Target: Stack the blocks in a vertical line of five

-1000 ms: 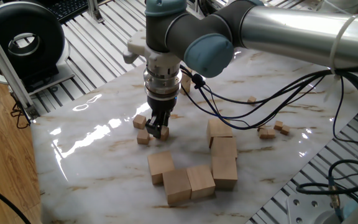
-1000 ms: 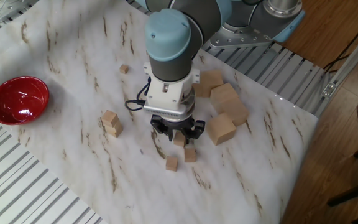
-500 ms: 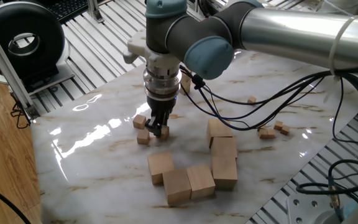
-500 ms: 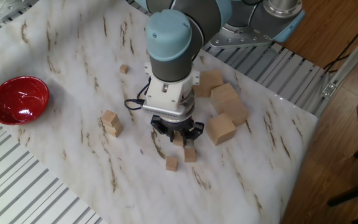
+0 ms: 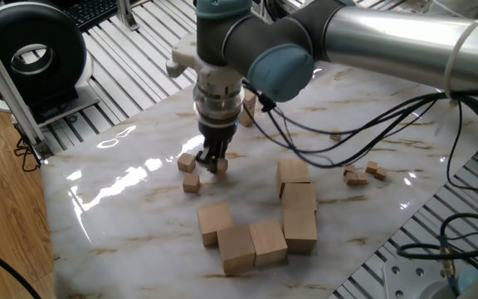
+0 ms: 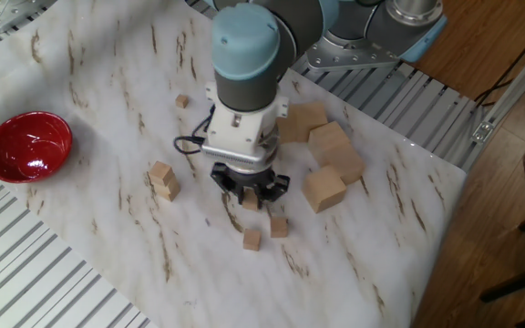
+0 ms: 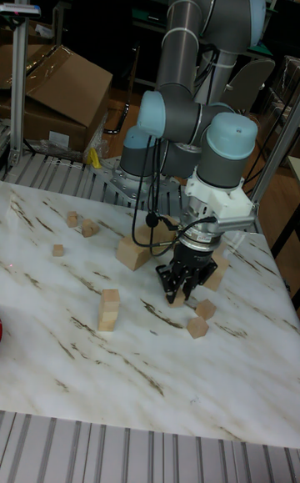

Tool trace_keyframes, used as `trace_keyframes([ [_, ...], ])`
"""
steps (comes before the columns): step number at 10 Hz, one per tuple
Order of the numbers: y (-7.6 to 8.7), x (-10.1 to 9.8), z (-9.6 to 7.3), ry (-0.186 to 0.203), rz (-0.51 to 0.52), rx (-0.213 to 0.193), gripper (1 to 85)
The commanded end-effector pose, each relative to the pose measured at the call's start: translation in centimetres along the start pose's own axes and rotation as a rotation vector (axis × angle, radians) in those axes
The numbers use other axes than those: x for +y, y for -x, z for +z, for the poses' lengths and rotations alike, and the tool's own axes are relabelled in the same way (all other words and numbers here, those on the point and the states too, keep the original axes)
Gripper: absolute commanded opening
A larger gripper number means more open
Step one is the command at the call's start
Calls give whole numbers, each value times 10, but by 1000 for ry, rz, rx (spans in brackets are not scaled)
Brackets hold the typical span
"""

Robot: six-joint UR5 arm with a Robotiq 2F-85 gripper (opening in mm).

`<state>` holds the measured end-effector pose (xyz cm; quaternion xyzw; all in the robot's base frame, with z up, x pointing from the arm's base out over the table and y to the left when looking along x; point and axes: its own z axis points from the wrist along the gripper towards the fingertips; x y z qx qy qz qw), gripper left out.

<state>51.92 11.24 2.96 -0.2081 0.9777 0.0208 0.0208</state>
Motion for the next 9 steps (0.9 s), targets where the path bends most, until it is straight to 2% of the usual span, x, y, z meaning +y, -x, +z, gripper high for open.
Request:
trace_keyframes([
  [1,-6,-34,-21,-45,-73,10,223],
  [4,-20,-80,-35,-110,-191,38,223],
  [5,-23,-89,-36,-108,-205,42,223],
  [7,-24,-99,-36,-136,-234,56,230],
  [8,-26,-93,-35,-111,-214,62,233],
  [9,-26,-82,-34,-70,-173,53,253],
])
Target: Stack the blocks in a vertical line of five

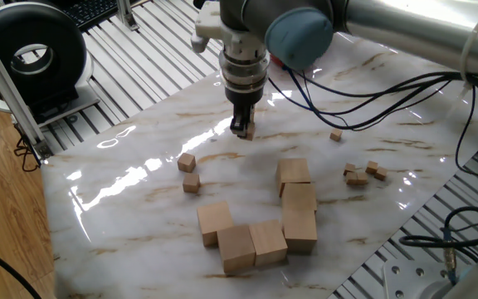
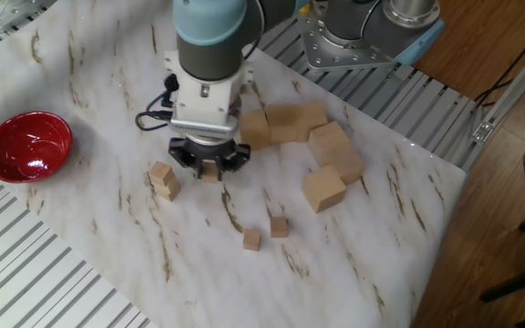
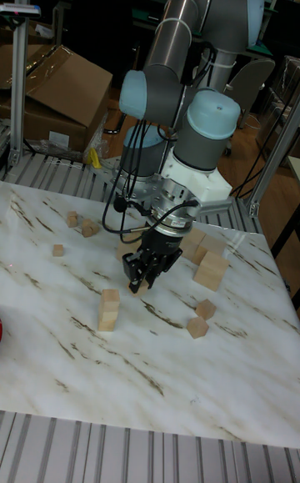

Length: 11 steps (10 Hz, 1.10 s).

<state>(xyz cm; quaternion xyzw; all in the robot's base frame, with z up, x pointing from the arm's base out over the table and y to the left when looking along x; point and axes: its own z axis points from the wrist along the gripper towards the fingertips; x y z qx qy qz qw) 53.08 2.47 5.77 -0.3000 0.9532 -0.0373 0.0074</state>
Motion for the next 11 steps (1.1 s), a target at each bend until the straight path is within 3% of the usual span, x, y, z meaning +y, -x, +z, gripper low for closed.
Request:
trace_keyframes([
  [1,1,9,-2,60,54,-10,280],
  [3,10,19,-4,102,121,-43,290],
  [6,9,8,-3,59,122,-42,280],
  [8,14,2,-3,34,127,-63,280],
  [10,26,-8,-4,1,156,-108,280],
  [11,25,-12,-4,-15,153,-108,273],
])
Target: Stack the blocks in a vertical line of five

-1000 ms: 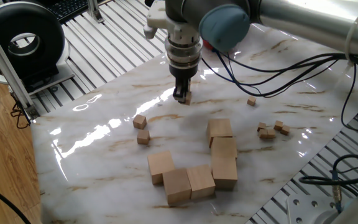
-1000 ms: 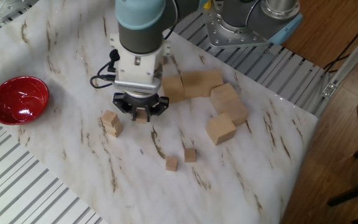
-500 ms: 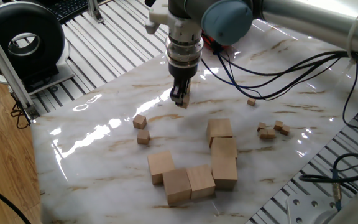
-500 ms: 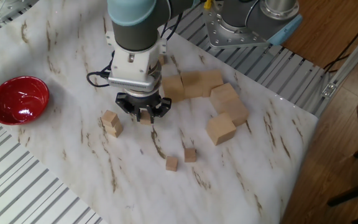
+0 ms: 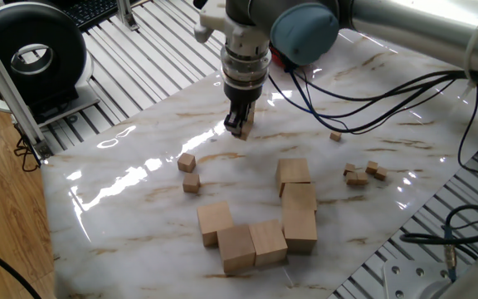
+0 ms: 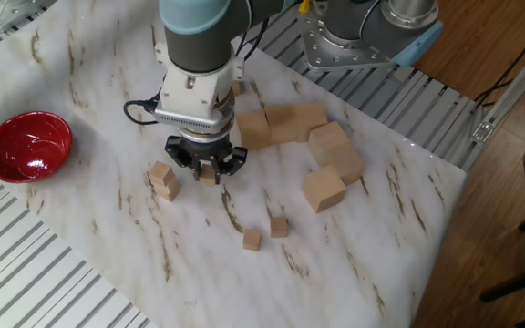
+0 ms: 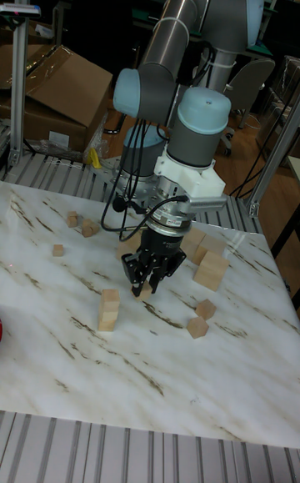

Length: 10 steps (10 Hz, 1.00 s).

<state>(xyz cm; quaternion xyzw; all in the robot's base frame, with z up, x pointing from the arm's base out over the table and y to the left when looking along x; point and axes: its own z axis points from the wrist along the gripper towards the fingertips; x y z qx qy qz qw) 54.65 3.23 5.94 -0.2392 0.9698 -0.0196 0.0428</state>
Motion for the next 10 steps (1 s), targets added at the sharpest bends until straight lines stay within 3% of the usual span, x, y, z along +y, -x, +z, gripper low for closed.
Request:
trace_keyframes([
  [1,9,-7,-1,-22,21,-37,267],
  [4,5,1,-1,8,11,-22,260],
  [6,-2,-1,-24,24,-1,-5,260],
  [10,-16,-24,-62,51,-43,6,260],
])
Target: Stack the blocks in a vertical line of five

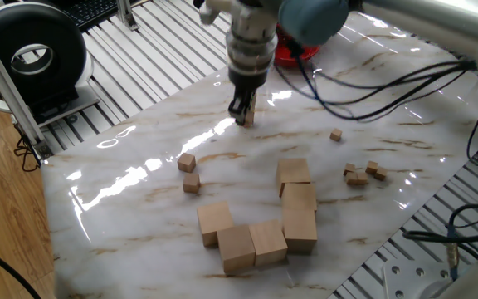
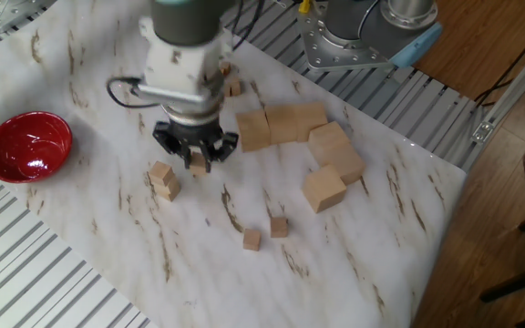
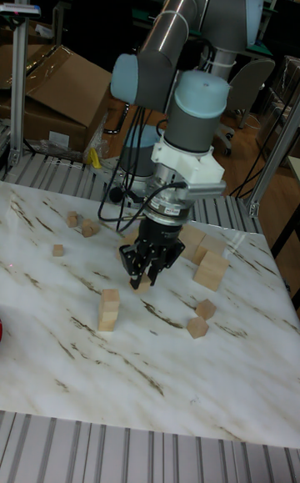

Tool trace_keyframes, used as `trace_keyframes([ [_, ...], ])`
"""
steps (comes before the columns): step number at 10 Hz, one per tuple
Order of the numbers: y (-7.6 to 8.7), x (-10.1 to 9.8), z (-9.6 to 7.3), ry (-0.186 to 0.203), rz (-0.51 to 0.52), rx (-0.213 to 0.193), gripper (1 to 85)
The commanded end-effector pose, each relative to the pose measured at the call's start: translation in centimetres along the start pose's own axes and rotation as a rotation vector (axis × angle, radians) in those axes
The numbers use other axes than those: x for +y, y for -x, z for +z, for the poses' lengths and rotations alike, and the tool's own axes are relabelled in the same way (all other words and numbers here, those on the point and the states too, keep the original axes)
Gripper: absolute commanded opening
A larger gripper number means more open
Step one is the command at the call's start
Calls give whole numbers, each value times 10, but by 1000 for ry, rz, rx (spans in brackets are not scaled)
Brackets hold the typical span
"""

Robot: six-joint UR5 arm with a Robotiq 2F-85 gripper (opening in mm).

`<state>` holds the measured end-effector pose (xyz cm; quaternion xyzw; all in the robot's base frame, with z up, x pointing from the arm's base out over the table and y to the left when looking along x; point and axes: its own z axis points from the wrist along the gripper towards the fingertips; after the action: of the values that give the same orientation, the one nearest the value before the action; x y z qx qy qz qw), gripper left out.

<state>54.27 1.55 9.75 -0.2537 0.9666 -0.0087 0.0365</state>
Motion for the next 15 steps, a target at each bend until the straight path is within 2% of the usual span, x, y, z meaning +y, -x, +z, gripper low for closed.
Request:
trace_keyframes([
  [1,-15,-15,-35,8,-41,9,260],
  [2,-26,-27,-45,-26,-86,29,260],
  [3,-30,-29,-51,-23,-90,29,260],
  [5,-33,-40,-52,-20,-104,37,260],
  [8,-25,-48,-41,-16,-105,29,263],
  [10,-18,-39,-41,17,-64,1,263],
  [11,-15,-43,-41,1,-60,-11,263],
  [12,-10,-40,-41,11,-11,-29,263],
  [13,-8,-43,-41,1,6,-38,260],
  [14,-7,-50,-41,-24,12,-43,257],
  [15,-6,-50,-41,-27,15,-47,253],
])
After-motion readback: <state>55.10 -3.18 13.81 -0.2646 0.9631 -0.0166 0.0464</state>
